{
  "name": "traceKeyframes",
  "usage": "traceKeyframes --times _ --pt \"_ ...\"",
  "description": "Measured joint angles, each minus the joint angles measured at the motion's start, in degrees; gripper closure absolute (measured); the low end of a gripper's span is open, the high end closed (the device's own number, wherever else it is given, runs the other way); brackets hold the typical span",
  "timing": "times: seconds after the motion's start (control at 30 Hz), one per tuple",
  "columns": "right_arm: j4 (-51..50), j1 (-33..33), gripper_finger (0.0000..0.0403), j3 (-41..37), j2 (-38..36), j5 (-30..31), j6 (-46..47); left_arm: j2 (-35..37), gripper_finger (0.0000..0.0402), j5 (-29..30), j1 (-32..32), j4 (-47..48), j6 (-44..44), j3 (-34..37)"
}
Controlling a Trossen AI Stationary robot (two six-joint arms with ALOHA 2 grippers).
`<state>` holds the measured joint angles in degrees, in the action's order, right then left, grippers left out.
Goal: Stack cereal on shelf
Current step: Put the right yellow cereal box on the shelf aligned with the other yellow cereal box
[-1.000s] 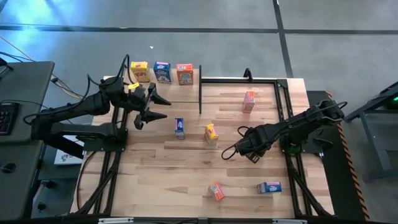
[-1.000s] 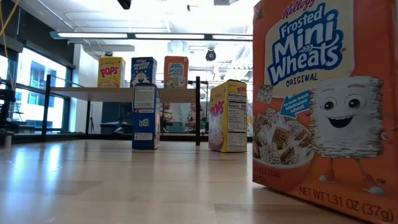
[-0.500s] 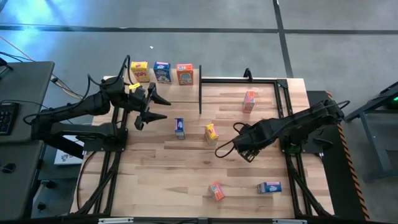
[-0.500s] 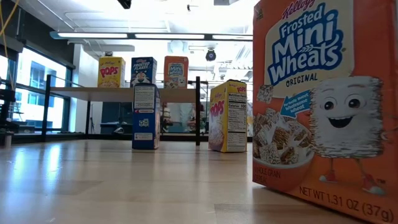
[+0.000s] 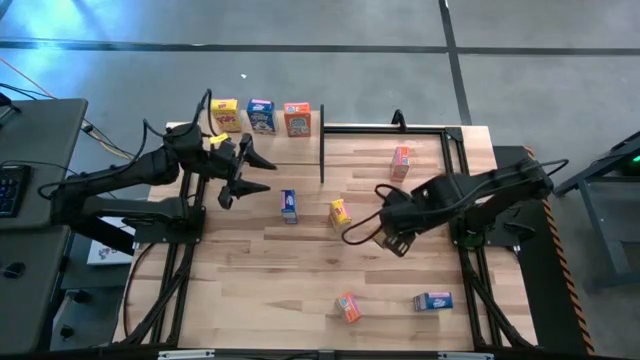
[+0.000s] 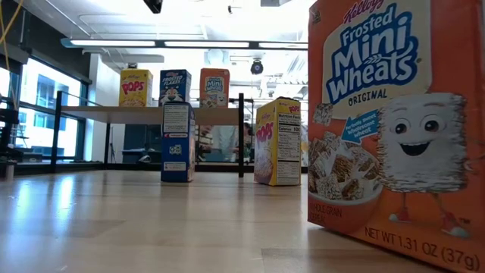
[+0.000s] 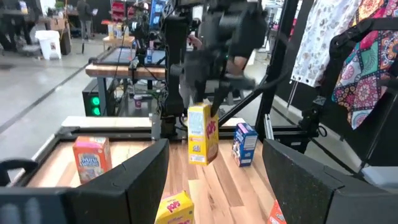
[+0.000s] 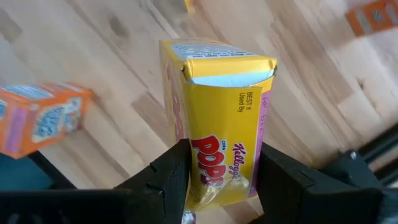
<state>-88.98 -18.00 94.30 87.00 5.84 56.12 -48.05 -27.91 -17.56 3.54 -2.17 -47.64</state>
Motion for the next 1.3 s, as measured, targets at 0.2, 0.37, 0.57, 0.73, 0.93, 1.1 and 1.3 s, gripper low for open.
traceKeyframes --times 0.2,0.37,0.57,0.73,0.93,1.1,1.3 --pt "3.44 0.03 0.0249 2.52 0.00 2.96 -4.38 -4.21 0.0151 0.01 0.41 -0.02 -0.18 -0.02" --pt "7.99 1.49 0.0249 2.54 0.02 2.72 -9.15 -8.26 0.0151 0.01 1.71 -1.53 -0.16 -0.02" --pt "11.94 4.11 0.0249 2.48 0.02 2.89 -15.33 -12.24 0.0151 0.02 3.75 -3.32 -0.18 -0.02" --pt "15.80 6.21 0.0249 2.43 0.02 2.74 -20.62 -14.66 0.0151 0.01 5.46 -3.88 -0.18 -0.02" --pt "20.10 8.16 0.0249 2.39 0.02 1.35 -26.30 -16.09 0.0151 0.02 6.71 -3.85 -1.98 -0.02" --pt "25.65 8.76 0.0249 2.39 0.02 -0.92 -29.20 -15.29 0.0151 -0.01 7.28 -2.74 -2.34 -0.02" --pt "27.73 8.76 0.0249 2.39 0.04 -1.92 -29.62 -14.15 0.0151 0.01 7.23 1.09 -3.68 -1.62"
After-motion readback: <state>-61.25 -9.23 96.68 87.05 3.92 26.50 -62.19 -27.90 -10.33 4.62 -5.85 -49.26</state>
